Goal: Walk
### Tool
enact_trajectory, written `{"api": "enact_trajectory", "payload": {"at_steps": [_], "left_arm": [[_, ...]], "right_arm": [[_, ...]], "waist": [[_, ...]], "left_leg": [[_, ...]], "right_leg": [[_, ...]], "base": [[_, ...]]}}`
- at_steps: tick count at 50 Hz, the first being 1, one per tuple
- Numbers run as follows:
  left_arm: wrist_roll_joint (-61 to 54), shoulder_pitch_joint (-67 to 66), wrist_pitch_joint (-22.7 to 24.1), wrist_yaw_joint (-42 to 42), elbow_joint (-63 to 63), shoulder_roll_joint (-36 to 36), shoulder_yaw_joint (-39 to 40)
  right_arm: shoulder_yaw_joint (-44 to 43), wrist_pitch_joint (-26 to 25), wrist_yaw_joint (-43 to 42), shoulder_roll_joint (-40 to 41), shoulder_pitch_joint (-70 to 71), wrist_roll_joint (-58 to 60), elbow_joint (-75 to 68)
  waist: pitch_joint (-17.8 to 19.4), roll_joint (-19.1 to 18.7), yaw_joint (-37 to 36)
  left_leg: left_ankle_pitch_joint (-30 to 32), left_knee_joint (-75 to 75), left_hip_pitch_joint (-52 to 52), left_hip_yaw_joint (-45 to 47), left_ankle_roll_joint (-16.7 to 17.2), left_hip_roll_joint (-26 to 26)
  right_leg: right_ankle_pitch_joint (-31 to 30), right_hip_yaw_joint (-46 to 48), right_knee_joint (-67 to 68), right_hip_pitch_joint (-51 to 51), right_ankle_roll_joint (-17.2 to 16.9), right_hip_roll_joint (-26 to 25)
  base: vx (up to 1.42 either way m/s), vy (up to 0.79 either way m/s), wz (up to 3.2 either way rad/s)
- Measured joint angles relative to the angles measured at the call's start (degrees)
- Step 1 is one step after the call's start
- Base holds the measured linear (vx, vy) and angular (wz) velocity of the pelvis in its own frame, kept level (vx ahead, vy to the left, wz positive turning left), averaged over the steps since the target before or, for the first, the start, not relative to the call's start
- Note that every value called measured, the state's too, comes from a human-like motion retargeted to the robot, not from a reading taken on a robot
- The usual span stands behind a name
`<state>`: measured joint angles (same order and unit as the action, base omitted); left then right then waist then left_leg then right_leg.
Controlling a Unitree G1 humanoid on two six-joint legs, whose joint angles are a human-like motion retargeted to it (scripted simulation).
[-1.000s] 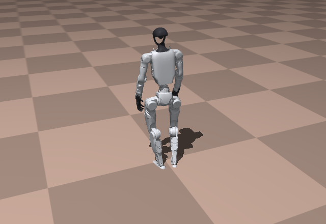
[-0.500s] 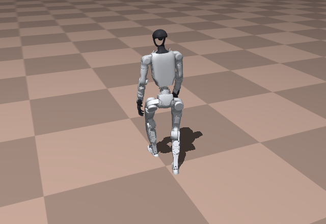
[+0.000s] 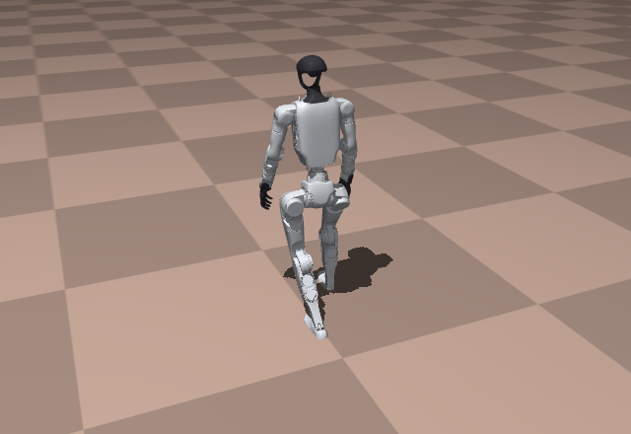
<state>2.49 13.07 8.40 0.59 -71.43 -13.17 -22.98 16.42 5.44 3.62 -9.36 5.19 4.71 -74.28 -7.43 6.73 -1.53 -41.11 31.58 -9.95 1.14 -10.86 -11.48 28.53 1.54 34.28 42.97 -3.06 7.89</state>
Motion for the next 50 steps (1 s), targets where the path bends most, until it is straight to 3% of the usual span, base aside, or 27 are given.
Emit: {"api": "enact_trajectory", "payload": {"at_steps": [3, 7, 10, 12, 15, 19, 28, 41, 45, 48, 50], "left_arm": [[0.2, -1.7, 0.1, 0.2, -1.8, -0.6, 1.3], [-2.1, -4.2, 0.3, 0.7, -2.7, -2.0, 2.3], [-3.4, -4.2, 0.0, 0.8, -0.7, -3.1, 2.3], [-3.6, -4.9, 0.3, 0.5, 0.5, -3.0, 2.3], [-3.7, -5.7, 0.4, 0.6, 2.3, -3.2, 2.7], [-3.4, -7.8, 0.4, 1.3, 2.2, -2.7, 2.7], [-1.5, -10.6, -0.1, 2.4, -0.6, -1.8, 3.1], [1.5, -11.9, -0.9, 5.3, -2.2, -1.6, 4.5], [2.6, -11.4, -1.3, 5.5, -2.1, -1.5, 4.0], [3.5, -10.7, -1.7, 5.5, -2.3, -1.7, 3.8], [4.3, -9.9, -2.1, 5.8, -2.7, -2.1, 3.5]], "right_arm": [[-0.9, 0.5, -0.7, 0.4, -1.0, 0.5, -1.5], [0.3, 1.5, -2.5, 0.4, -1.0, 0.1, -1.1], [1.6, 1.7, -3.6, -0.3, 1.3, -1.0, 0.7], [2.3, 1.8, -4.0, -0.5, 2.0, -1.3, 1.8], [3.0, 1.9, -3.5, -0.6, 3.7, -2.2, 3.3], [4.0, 2.3, -2.5, 0.0, 4.3, -2.5, 4.0], [4.6, 1.5, -1.4, 1.1, 3.0, -1.0, 0.8], [4.0, 0.2, -0.5, 0.8, 2.7, 0.0, -2.3], [5.0, 0.2, -0.6, 1.1, 3.0, 0.7, -1.4], [6.0, 0.4, -0.5, 1.4, 3.4, 1.5, -0.5], [6.0, 0.3, -0.2, 0.9, 3.3, 2.0, -0.3]], "waist": [[-0.8, -1.2, -1.4], [0.1, -3.8, -3.4], [-0.1, -6.5, -5.7], [-0.1, -6.1, -7.1], [-0.4, -3.4, -7.4], [-1.2, -1.0, -6.2], [-3.6, -0.9, -2.5], [-2.7, -0.7, 1.9], [-2.1, 0.6, 3.6], [-2.5, 1.3, 3.6], [-3.4, 1.5, 4.6]], "left_leg": [[-1.6, 9.1, -0.7, -1.3, 1.6, 3.2], [5.2, 31.2, -7.5, 1.9, 4.5, 13.7], [5.4, 43.0, -18.4, 4.4, 3.0, 24.2], [3.1, 41.3, -22.7, 6.8, 2.3, 25.7], [3.0, 27.4, -25.6, 10.2, 3.1, 21.8], [9.0, 10.0, -23.6, 11.2, 5.5, 16.1], [7.7, 5.4, -16.8, 11.7, 3.7, 14.3], [8.2, -3.8, -6.0, 15.3, 2.2, 10.2], [9.6, -7.7, -3.0, 18.3, 2.3, 8.2], [10.8, -11.2, -1.5, 24.4, 2.9, 8.3], [12.5, -15.5, -0.6, 27.4, 3.0, 7.5]], "right_leg": [[-1.9, 1.5, 5.3, -2.0, 1.4, -1.4], [0.5, 7.8, 8.8, -6.6, 5.2, -4.1], [-1.0, 12.8, -0.9, -12.5, 7.3, -9.7], [0.1, 14.1, -1.3, -13.8, 7.2, -10.2], [-0.9, 14.8, -8.8, -18.3, 6.4, -9.5], [-0.5, 14.0, -11.5, -21.0, 5.3, -8.3], [2.7, 10.2, -7.8, -22.9, 4.3, -7.8], [7.4, 7.9, -2.3, -24.5, 3.5, -3.9], [11.1, 10.0, 4.7, -21.9, 4.1, 0.3], [17.1, 24.3, 12.0, -19.5, 8.8, 9.2], [18.7, 29.9, 14.5, -17.1, 11.3, 12.5]], "base": [[0.61, -0.22, 0.58], [0.5, -0.25, 0.53], [0.42, -0.25, 0.24], [0.39, -0.2, 0.05], [0.38, -0.16, 0.07], [0.28, -0.1, -0.31], [0.2, -0.01, -0.56], [0.07, -0.01, -0.49], [0.0, -0.08, -0.73], [-0.02, -0.14, -1.72], [0.01, -0.13, -1.49]]}}
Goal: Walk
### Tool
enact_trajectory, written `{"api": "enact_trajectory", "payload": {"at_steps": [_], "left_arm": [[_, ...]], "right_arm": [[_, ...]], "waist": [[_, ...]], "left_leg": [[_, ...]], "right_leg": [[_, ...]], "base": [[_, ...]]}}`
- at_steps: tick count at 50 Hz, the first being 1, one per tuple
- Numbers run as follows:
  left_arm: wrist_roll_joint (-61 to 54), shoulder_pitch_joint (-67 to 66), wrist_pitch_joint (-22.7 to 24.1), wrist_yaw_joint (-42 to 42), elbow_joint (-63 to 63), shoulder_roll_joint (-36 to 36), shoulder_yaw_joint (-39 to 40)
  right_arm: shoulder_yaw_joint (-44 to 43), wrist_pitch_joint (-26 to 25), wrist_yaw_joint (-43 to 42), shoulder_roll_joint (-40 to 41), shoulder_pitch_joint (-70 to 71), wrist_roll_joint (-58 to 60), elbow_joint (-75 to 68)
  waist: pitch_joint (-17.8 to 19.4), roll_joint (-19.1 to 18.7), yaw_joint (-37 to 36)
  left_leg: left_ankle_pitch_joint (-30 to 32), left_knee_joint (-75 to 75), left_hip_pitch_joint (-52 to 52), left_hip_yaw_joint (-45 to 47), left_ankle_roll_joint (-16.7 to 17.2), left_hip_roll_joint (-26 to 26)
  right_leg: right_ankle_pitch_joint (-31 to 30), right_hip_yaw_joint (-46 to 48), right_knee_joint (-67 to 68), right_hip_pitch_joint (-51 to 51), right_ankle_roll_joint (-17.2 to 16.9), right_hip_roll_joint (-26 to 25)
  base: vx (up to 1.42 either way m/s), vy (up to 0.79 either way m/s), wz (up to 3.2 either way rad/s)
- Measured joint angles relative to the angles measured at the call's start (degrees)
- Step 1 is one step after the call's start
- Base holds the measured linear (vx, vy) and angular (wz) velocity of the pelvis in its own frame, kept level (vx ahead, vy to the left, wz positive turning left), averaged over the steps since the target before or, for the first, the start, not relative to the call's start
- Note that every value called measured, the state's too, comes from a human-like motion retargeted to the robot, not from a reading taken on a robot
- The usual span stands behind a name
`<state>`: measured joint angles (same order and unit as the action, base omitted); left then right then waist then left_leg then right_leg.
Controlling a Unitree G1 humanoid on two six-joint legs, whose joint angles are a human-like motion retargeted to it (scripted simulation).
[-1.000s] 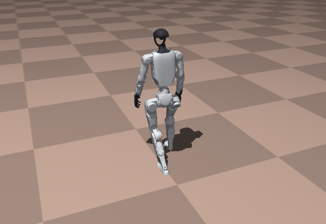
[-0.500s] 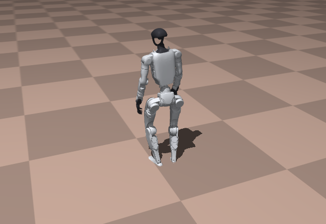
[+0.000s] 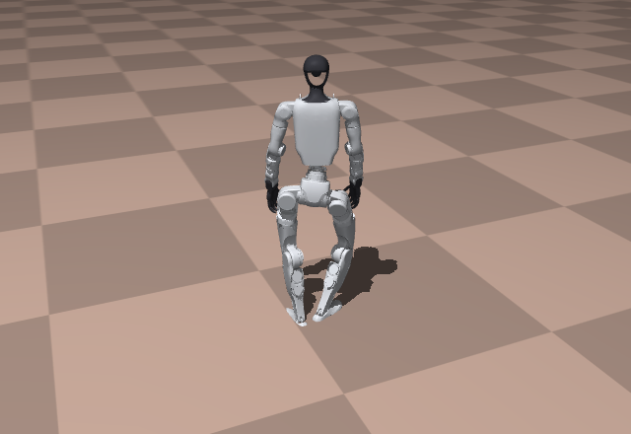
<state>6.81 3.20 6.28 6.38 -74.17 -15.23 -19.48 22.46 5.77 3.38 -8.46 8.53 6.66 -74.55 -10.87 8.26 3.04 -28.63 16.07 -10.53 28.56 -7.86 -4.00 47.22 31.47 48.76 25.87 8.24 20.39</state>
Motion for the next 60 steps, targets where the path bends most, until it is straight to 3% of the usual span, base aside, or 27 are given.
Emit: {"api": "enact_trajectory", "payload": {"at_steps": [5, 8, 10, 13, 16, 20, 21, 25, 30, 33, 35, 39, 43, 50, 52, 54, 57, 60], "left_arm": [[0.6, 1.0, -0.7, 1.3, -1.0, 0.1, 0.2], [-0.7, 1.3, -0.7, 1.8, -0.9, -0.1, 1.8], [-2.2, 1.4, -0.5, 1.8, -0.3, -0.5, 3.2], [-4.6, 1.4, 0.0, 0.8, 1.2, -1.1, 4.9], [-6.9, 1.8, 0.4, -0.3, 2.7, -1.2, 5.8], [-9.5, 2.0, 0.6, -1.2, 2.7, 0.5, 6.9], [-9.8, 1.8, 0.6, -1.1, 2.0, 0.9, 7.2], [-10.2, 1.2, 0.5, -1.5, -1.5, 1.8, 7.8], [-10.2, 1.1, -0.2, -2.2, -4.7, 1.6, 8.8], [-10.6, 0.7, -0.5, -2.9, -4.9, 1.5, 9.3], [-10.6, 0.7, -0.6, -3.0, -4.4, 1.6, 9.2], [-9.3, 2.3, -1.1, -2.7, -1.9, 1.5, 8.2], [-8.9, 4.7, -1.6, -3.1, 0.9, 1.5, 7.2], [-7.6, 7.9, 0.3, -2.9, 6.8, 2.0, 4.1], [-6.6, 8.4, 0.5, -2.8, 7.5, 2.1, 3.3], [-6.2, 7.9, 0.6, -2.8, 7.5, 2.2, 3.3], [-6.0, 5.9, 0.4, -2.5, 6.4, 2.9, 3.9], [-7.0, 2.4, -0.2, -2.1, 4.0, 3.3, 4.7]], "right_arm": [[-1.3, -0.2, 1.0, -1.0, -0.8, -0.2, -0.5], [-2.5, -0.3, 1.9, -0.7, -1.8, -1.0, -1.0], [-3.1, -0.4, 2.4, -0.2, -2.4, -1.3, -1.2], [-3.4, -0.7, 2.7, 0.5, -3.4, -1.5, -1.1], [-3.8, -1.0, 2.4, 0.8, -3.4, -1.9, -0.5], [-4.7, -1.0, 1.7, 0.6, -2.2, -2.9, 1.4], [-4.6, -0.8, 1.5, 0.7, -2.2, -3.3, 2.2], [-4.3, 0.1, 0.7, 0.7, -2.2, -4.3, 5.5], [-4.1, 0.5, -1.5, -0.4, -2.9, -4.3, 7.6], [-4.7, 0.4, -2.9, -1.1, -4.3, -3.8, 6.9], [-5.4, 0.2, -3.5, -1.9, -5.1, -3.4, 6.2], [-6.8, 0.1, -3.5, -3.4, -5.4, -4.0, 5.5], [-8.5, 0.2, -3.8, -3.9, -6.6, -5.3, 5.4], [-12.3, -0.6, -4.6, -4.3, -9.7, -8.2, 4.7], [-13.5, -0.8, -4.6, -4.6, -9.8, -8.6, 4.0], [-14.2, -1.0, -4.8, -4.9, -10.3, -8.6, 3.4], [-14.9, -1.0, -5.3, -5.6, -10.7, -8.4, 2.3], [-14.7, -0.8, -6.0, -6.2, -11.1, -8.3, 1.8]], "waist": [[-2.9, 1.4, 2.8], [-3.9, 2.4, 3.9], [-3.5, 3.0, 3.8], [-1.3, 2.7, 1.1], [0.7, -0.7, -2.8], [0.9, -5.2, -7.1], [0.8, -5.3, -7.1], [-0.8, -5.2, -5.1], [-2.3, -5.4, -3.1], [-3.7, -5.0, -2.7], [-3.8, -3.9, -1.5], [-1.5, 0.0, 2.1], [-0.3, -0.5, 4.9], [-1.0, -5.6, 4.2], [-2.7, -8.0, 2.8], [-3.7, -8.8, 2.6], [-4.8, -11.0, 1.8], [-4.0, -14.5, 0.3]], "left_leg": [[4.0, -8.2, 3.1, 7.7, 0.3, -3.2], [4.3, -7.4, 4.9, 10.7, -0.2, -3.7], [2.7, 1.5, 4.1, 10.7, -0.4, -0.6], [-2.6, 27.6, -5.0, 0.5, 0.0, 7.2], [-8.5, 47.6, -15.5, -9.4, -1.2, 14.1], [-11.9, 48.9, -27.4, -20.1, -0.8, 13.9], [-11.0, 45.1, -29.2, -21.4, -0.1, 12.1], [-5.1, 25.6, -34.1, -24.7, 3.1, 4.9], [-0.5, 19.2, -34.4, -25.5, 3.5, 2.0], [-0.7, 26.3, -34.5, -25.1, 2.3, 2.0], [-3.1, 29.2, -32.3, -24.1, 0.5, 0.5], [-5.6, 22.3, -20.8, -18.4, -2.9, -4.7], [-6.9, 14.4, -10.6, -17.1, -2.3, -7.0], [-10.3, 8.8, -1.0, -16.6, -0.5, -4.2], [-11.5, 10.5, -1.1, -16.1, 0.4, -1.7], [-11.7, 14.1, -0.7, -16.0, 1.7, -0.3], [-10.0, 22.6, 0.2, -18.2, 3.7, 3.2], [-0.9, 37.6, -0.4, -22.9, 8.6, 8.2]], "right_leg": [[-0.8, 4.7, -0.3, 4.7, 0.4, 3.8], [-1.8, 1.8, -2.8, 4.8, 0.0, 2.0], [-2.4, -1.3, -5.3, 2.9, 0.0, -0.8], [-3.1, -5.8, -7.4, -0.8, -0.4, -7.3], [-4.3, -9.7, -10.6, -3.9, 0.0, -16.9], [-8.7, -17.2, -20.7, -8.5, 0.3, -27.2], [-9.0, -19.0, -21.8, -9.2, 0.0, -27.6], [-7.7, -25.0, -21.6, -9.6, -0.7, -26.4], [-2.7, -29.9, -14.4, -9.9, -0.5, -24.4], [-0.9, -25.0, -7.1, -9.3, -2.0, -21.1], [-2.1, -23.0, 2.4, -8.5, -3.6, -16.3], [-5.5, -19.0, 25.1, -0.9, -1.5, 0.1], [-1.3, -14.6, 23.7, 8.3, -0.3, 3.5], [-9.6, -5.0, -14.4, 16.5, -8.0, -6.8], [-17.0, -3.4, -32.0, 13.8, -8.4, -13.2], [-19.1, -3.8, -32.0, 14.4, -8.3, -13.5], [-21.3, -4.9, -25.6, 13.0, -5.5, -15.3], [-19.9, -5.4, -16.5, 9.9, -1.8, -19.4]], "base": [[0.1, -0.14, -1.38], [0.19, -0.15, -1.51], [0.24, -0.18, -1.97], [0.22, -0.17, -2.6], [0.21, -0.11, -2.73], [0.34, -0.07, -2.56], [0.43, -0.05, -2.07], [0.47, -0.02, -1.58], [0.54, 0.05, -1.46], [0.57, 0.1, -1.61], [0.59, 0.15, -1.18], [0.58, 0.16, -0.9], [0.63, 0.04, -0.83], [0.62, -0.09, -0.77], [0.6, -0.13, -0.62], [0.64, -0.12, -0.35], [0.71, -0.15, -0.41], [0.7, -0.15, -0.8]]}}
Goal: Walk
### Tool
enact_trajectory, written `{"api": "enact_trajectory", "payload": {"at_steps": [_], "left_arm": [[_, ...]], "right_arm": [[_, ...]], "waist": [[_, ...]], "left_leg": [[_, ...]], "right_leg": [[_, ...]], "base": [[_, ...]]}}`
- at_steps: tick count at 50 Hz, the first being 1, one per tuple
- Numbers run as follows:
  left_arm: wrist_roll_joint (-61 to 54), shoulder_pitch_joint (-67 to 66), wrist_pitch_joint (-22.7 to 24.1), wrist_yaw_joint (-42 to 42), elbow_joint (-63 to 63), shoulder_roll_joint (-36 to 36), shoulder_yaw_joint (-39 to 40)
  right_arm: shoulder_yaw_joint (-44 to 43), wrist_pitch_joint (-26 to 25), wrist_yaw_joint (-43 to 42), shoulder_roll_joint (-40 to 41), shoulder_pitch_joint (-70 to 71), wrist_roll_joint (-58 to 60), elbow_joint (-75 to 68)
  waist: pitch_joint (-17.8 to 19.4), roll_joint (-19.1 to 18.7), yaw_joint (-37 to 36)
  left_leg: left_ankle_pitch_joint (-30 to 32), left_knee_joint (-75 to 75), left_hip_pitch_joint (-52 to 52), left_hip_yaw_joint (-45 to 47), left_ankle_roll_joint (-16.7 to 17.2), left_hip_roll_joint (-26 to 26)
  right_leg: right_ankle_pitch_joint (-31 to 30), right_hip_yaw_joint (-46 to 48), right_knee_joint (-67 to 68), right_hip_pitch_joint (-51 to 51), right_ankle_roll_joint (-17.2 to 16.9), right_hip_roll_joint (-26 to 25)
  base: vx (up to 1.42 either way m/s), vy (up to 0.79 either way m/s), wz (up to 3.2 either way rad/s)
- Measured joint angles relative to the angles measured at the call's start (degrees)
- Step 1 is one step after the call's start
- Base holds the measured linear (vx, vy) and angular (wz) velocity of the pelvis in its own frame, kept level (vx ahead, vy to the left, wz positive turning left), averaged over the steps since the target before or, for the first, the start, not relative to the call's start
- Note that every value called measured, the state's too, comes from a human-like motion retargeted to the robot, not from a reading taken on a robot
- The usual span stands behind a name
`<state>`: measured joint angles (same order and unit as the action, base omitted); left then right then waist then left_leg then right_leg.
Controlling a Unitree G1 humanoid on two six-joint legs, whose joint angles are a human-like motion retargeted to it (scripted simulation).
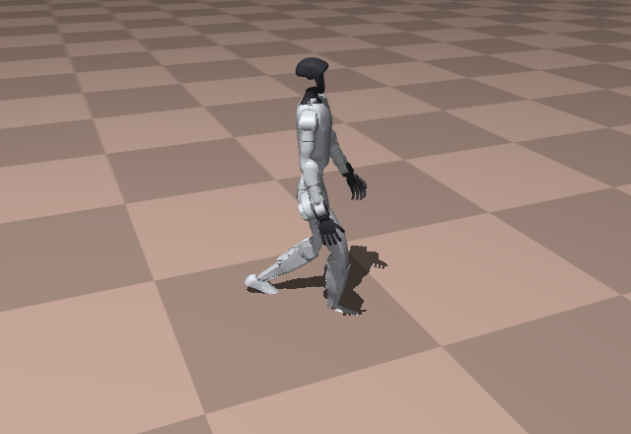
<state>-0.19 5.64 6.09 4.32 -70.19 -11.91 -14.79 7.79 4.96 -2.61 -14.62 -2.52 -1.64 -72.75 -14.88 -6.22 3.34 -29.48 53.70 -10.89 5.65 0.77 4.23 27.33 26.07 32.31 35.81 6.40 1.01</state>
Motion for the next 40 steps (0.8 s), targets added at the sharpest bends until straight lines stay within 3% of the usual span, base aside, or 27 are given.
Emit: {"api": "enact_trajectory", "payload": {"at_steps": [2, 4, 8, 12, 18, 22, 27, 30, 33, 37, 40], "left_arm": [[-0.7, -2.1, -0.4, 0.2, -1.2, -0.1, 0.3], [-1.2, -3.5, -0.8, -0.1, -1.8, -0.4, 0.6], [-2.9, -4.3, -1.2, -1.4, -2.1, -1.1, 1.8], [-4.6, -5.4, -0.9, -2.8, -1.7, -0.7, 3.4], [-5.2, -5.6, -0.2, -3.7, -3.3, 1.0, 3.7], [-4.2, -5.4, -0.3, -4.6, -4.0, 1.2, 3.3], [-5.2, -4.8, -1.2, -5.9, -5.9, 0.4, 4.5], [-7.4, -4.3, -1.8, -6.0, -6.7, -0.5, 5.4], [-7.6, -2.9, -2.4, -5.8, -5.5, -1.6, 5.6], [-6.4, 0.6, -3.3, -7.1, -3.6, -3.0, 4.7], [-5.9, 3.7, -3.7, -8.1, -1.8, -3.3, 4.1]], "right_arm": [[0.5, 0.3, -0.5, -0.6, 0.2, -0.2, 0.7], [0.9, 0.7, -1.2, -0.9, 0.8, -0.4, 1.8], [1.7, 1.0, -2.7, -1.3, 3.2, -0.6, 4.5], [2.6, 1.5, -3.0, -0.8, 5.6, -1.0, 7.3], [5.2, 2.3, -2.4, 0.3, 7.6, -1.9, 9.5], [6.4, 2.1, -2.2, 0.6, 6.8, -1.0, 9.3], [5.9, 1.3, -2.8, 1.6, 4.0, -0.9, 5.9], [4.8, 0.6, -1.8, 2.8, 1.7, -1.4, 3.2], [3.9, -0.1, -0.5, 3.4, 1.2, -2.7, 2.7], [2.9, 0.0, -1.4, 3.3, 1.9, -4.4, 3.5], [2.1, -0.2, -2.4, 3.0, 1.8, -5.5, 4.8]], "waist": [[2.0, -2.8, -0.9], [3.1, -4.2, -2.1], [5.6, -5.8, -5.3], [7.3, -3.3, -6.7], [7.7, 0.6, -4.6], [7.1, 0.2, -3.4], [5.3, 4.2, -3.3], [4.5, 11.3, -1.7], [4.0, 16.0, 1.3], [5.7, 15.5, 4.3], [7.9, 13.5, 5.7]], "left_leg": [[8.4, 13.6, -2.5, -2.0, 2.4, 5.8], [11.6, 23.9, -6.5, -2.8, 1.3, 10.7], [2.2, 33.0, -16.9, -5.3, -4.4, 16.9], [-5.4, 24.8, -25.6, -4.3, -6.7, 11.9], [-3.6, -7.0, -32.6, -1.0, -3.2, 0.0], [-3.9, -13.6, -36.6, -1.2, -2.4, -2.3], [-0.2, -4.1, -35.3, 1.8, -6.7, -4.4], [-1.0, -3.1, -30.3, 6.3, -11.7, -11.1], [-2.3, -9.3, -23.4, 8.4, -15.5, -17.1], [-4.5, -17.6, -11.5, 6.7, -15.7, -19.6], [-6.5, -23.1, -2.4, 4.4, -14.5, -19.8]], "right_leg": [[2.1, 0.2, 2.1, -4.0, 2.5, -4.4], [3.6, -0.7, 2.4, -7.3, 3.6, -7.7], [3.0, -4.4, -8.0, -18.9, 3.6, -15.1], [4.6, -10.1, -14.9, -28.4, 2.2, -15.8], [6.5, -16.3, -21.7, -37.6, 0.1, -12.6], [9.7, -17.9, -16.4, -39.1, -0.4, -12.6], [12.6, -16.2, 1.7, -38.8, -3.4, -5.7], [2.5, -17.2, 24.4, -33.4, -9.4, 5.5], [-8.5, -19.0, 43.5, -24.3, -10.2, 15.7], [-0.1, -17.8, 53.8, -12.9, -4.3, 22.9], [7.6, -14.6, 49.0, -5.8, -2.3, 23.9]], "base": [[0.65, -0.14, -0.78], [0.65, -0.11, -0.76], [0.67, -0.11, -0.86], [0.72, -0.04, -0.88], [0.75, 0.02, -0.7], [0.76, 0.06, -0.65], [0.83, 0.08, -0.85], [0.74, 0.14, -0.23], [0.73, 0.12, -0.01], [0.76, 0.04, -0.25], [0.78, -0.08, -0.25]]}}
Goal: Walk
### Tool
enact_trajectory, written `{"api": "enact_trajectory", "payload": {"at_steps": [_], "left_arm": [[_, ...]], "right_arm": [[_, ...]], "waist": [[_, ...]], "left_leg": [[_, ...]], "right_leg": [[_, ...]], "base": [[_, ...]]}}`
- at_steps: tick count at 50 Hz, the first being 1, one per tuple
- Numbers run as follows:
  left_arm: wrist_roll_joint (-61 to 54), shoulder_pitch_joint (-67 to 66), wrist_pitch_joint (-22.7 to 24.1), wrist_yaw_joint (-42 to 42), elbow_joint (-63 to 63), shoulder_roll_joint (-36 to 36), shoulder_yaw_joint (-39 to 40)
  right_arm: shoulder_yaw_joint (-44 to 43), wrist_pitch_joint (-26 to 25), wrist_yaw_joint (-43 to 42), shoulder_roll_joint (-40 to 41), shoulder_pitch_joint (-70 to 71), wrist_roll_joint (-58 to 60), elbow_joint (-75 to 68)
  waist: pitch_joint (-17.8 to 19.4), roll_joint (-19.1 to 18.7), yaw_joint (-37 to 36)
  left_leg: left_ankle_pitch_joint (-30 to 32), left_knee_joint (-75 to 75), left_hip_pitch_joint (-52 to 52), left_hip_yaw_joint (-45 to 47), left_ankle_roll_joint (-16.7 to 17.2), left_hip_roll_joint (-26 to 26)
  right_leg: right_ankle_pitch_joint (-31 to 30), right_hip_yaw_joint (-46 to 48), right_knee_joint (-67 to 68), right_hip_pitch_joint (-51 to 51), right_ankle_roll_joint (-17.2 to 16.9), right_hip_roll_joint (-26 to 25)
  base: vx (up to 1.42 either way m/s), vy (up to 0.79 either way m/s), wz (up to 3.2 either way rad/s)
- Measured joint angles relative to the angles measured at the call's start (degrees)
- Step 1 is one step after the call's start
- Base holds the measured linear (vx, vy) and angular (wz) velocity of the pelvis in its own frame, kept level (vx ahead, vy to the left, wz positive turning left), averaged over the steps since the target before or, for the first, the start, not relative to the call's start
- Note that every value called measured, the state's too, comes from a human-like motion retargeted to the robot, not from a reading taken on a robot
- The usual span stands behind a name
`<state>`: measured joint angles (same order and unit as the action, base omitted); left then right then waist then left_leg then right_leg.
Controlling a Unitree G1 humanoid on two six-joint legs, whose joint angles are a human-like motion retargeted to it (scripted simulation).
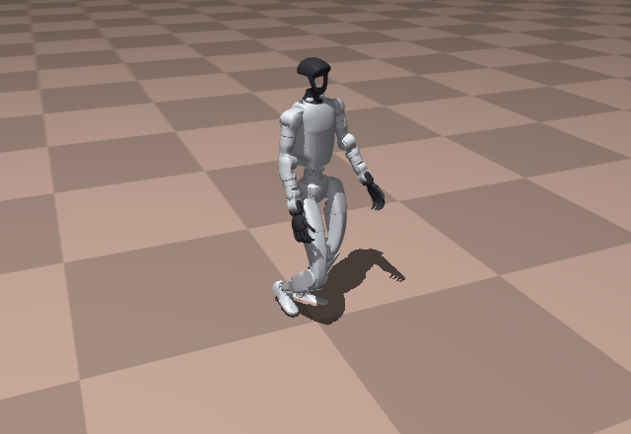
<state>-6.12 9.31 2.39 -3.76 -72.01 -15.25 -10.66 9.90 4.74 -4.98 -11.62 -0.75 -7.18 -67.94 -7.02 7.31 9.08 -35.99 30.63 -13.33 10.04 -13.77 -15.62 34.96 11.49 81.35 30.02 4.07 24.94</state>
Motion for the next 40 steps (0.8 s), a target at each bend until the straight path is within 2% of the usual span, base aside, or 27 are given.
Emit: {"api": "enact_trajectory", "payload": {"at_steps": [2, 5, 7, 8, 10, 12, 15, 17, 19, 20, 21, 24, 27, 30, 35, 38, 40], "left_arm": [[0.3, 1.9, 0.5, -0.5, 1.6, 0.0, -0.6], [1.4, 4.3, 1.7, -0.5, 4.1, 0.3, -2.0], [2.5, 5.2, 2.3, -0.2, 5.3, 0.5, -3.1], [2.9, 5.3, 2.5, -0.1, 5.7, 0.7, -3.5], [3.6, 5.3, 2.5, 0.1, 6.2, 1.3, -3.8], [3.8, 3.7, 2.3, 0.4, 5.6, 2.1, -3.4], [3.6, -0.5, 1.4, 1.6, 3.1, 3.6, -2.4], [3.3, -4.1, 0.6, 2.9, 0.5, 4.2, -2.2], [3.3, -7.2, -0.1, 4.7, -1.6, 4.3, -2.1], [3.5, -8.4, -0.5, 5.3, -2.2, 4.2, -2.3], [3.7, -9.3, -0.7, 5.5, -2.5, 4.1, -2.4], [3.6, -10.5, -0.9, 5.7, -1.9, 3.3, -2.2], [2.5, -11.1, -0.3, 4.3, 0.0, 3.1, -1.1], [1.0, -11.4, 0.6, 2.9, 1.5, 3.5, 0.0], [-0.4, -10.5, 1.5, 1.8, 1.2, 4.6, 0.6], [0.2, -10.1, 1.5, 1.4, 1.0, 4.9, 0.8], [0.6, -9.6, 1.2, 1.0, 0.6, 4.8, 1.4]], "right_arm": [[-0.9, -0.3, -0.2, 0.2, -0.2, -0.4, 0.6], [-2.4, -1.0, -0.3, 0.8, -0.3, -1.3, 0.2], [-3.2, -1.2, -0.3, 1.1, -0.2, -1.6, -0.8], [-3.5, -1.3, -0.3, 1.3, -0.3, -1.7, -1.1], [-4.6, -1.3, -0.2, 1.3, 0.1, -1.6, -2.4], [-5.4, -1.3, -0.3, 1.5, -0.3, -1.7, -3.3], [-6.4, -1.1, -0.5, 1.2, -1.0, -1.7, -4.8], [-6.1, -0.8, -0.5, 0.4, -1.3, -1.8, -4.9], [-5.4, -0.6, -0.3, -0.8, -1.3, -2.1, -4.0], [-5.2, -0.5, -0.4, -1.3, -1.1, -2.1, -3.1], [-5.0, -0.3, -0.7, -1.6, -0.9, -2.0, -2.3], [-4.7, -0.3, -1.8, -3.1, 0.6, -1.6, 0.9], [-4.1, -0.2, -2.5, -3.9, 2.5, -0.9, 3.5], [-2.9, 0.2, -2.6, -3.9, 4.6, -0.8, 5.3], [-0.5, 0.7, -2.2, -2.3, 7.5, -1.3, 6.5], [0.5, 0.3, -1.7, -1.3, 7.6, -0.6, 6.5], [0.9, -0.1, -1.3, -0.8, 7.6, -0.1, 5.8]], "waist": [[1.6, -1.3, 0.5], [2.4, -3.8, 0.2], [1.3, -5.7, -0.7], [1.1, -5.9, -0.7], [-1.0, -7.5, -1.6], [-1.9, -8.1, -1.9], [-2.8, -10.1, -2.4], [-2.3, -12.6, -2.8], [-0.7, -16.8, -3.5], [-0.2, -18.1, -4.1], [-0.1, -18.3, -4.8], [0.9, -18.7, -7.3], [2.1, -17.4, -9.6], [3.7, -15.6, -10.6], [4.7, -13.1, -10.1], [4.2, -13.4, -9.3], [3.2, -12.8, -9.1]], "left_leg": [[-1.9, -1.8, 5.0, -1.3, 0.5, 0.8], [-4.8, -2.9, 9.5, -2.7, 1.4, 3.2], [-6.6, -2.5, 9.7, -2.8, 2.9, 5.2], [-7.6, -1.3, 9.9, -2.8, 3.7, 5.5], [-8.0, -1.2, 9.7, -2.9, 5.1, 7.4], [-8.2, 3.2, 10.1, -3.1, 6.6, 9.7], [-4.6, 13.7, 10.8, -5.1, 9.0, 14.1], [2.8, 25.2, 9.5, -6.4, 11.6, 19.0], [11.6, 38.9, 6.0, -7.5, 13.8, 27.6], [15.4, 44.6, 3.7, -7.7, 13.9, 31.2], [15.4, 48.9, 1.2, -7.2, 12.4, 33.5], [10.4, 56.8, -7.8, -7.8, 8.7, 37.7], [2.9, 55.4, -15.5, -7.2, 6.5, 35.6], [-0.8, 46.5, -21.6, -6.0, 6.6, 30.9], [0.9, 20.9, -27.8, -4.8, 10.4, 22.7], [0.2, 12.0, -31.8, -5.5, 12.0, 20.9], [0.8, 9.6, -33.0, -5.0, 11.9, 20.2]], "right_leg": [[1.6, 2.6, -8.2, 3.5, -0.9, -1.0], [0.2, 6.4, -25.9, 7.9, -4.9, -5.3], [-1.7, 7.8, -40.3, 10.3, -7.6, -9.9], [-1.6, 7.4, -43.7, 11.9, -8.8, -10.6], [-7.0, 7.9, -57.8, 10.7, -9.3, -14.9], [-8.8, 7.4, -53.9, 11.7, -8.5, -15.3], [-10.5, 7.3, -43.1, 11.3, -4.8, -17.2], [-9.5, 8.4, -38.6, 8.6, -1.6, -20.5], [-9.0, 10.6, -41.3, 2.6, 1.5, -27.5], [-9.0, 10.8, -43.2, 0.2, 2.6, -30.4], [-7.9, 10.2, -43.0, -1.2, 2.9, -31.6], [-7.9, 7.6, -51.1, -9.1, 3.2, -36.4], [-6.9, 3.5, -57.1, -16.6, 2.3, -38.1], [-5.2, -0.8, -61.6, -23.7, 1.2, -38.2], [-2.4, -6.0, -66.8, -32.6, -0.2, -36.3], [0.1, -7.6, -64.0, -34.3, -0.6, -36.8], [2.0, -8.2, -61.2, -34.8, -1.0, -36.2]], "base": [[0.78, -0.17, -0.2], [0.76, -0.23, -0.24], [0.72, -0.27, -0.34], [0.72, -0.27, -0.25], [0.76, -0.26, -0.27], [0.8, -0.24, -0.27], [0.82, -0.23, -0.48], [0.76, -0.22, -0.72], [0.71, -0.21, -0.78], [0.71, -0.17, -0.79], [0.72, -0.16, -0.78], [0.73, -0.16, -0.87], [0.74, -0.1, -1.03], [0.76, -0.06, -1.03], [0.77, 0.0, -0.89], [0.73, 0.07, -0.71], [0.78, 0.09, -0.85]]}}
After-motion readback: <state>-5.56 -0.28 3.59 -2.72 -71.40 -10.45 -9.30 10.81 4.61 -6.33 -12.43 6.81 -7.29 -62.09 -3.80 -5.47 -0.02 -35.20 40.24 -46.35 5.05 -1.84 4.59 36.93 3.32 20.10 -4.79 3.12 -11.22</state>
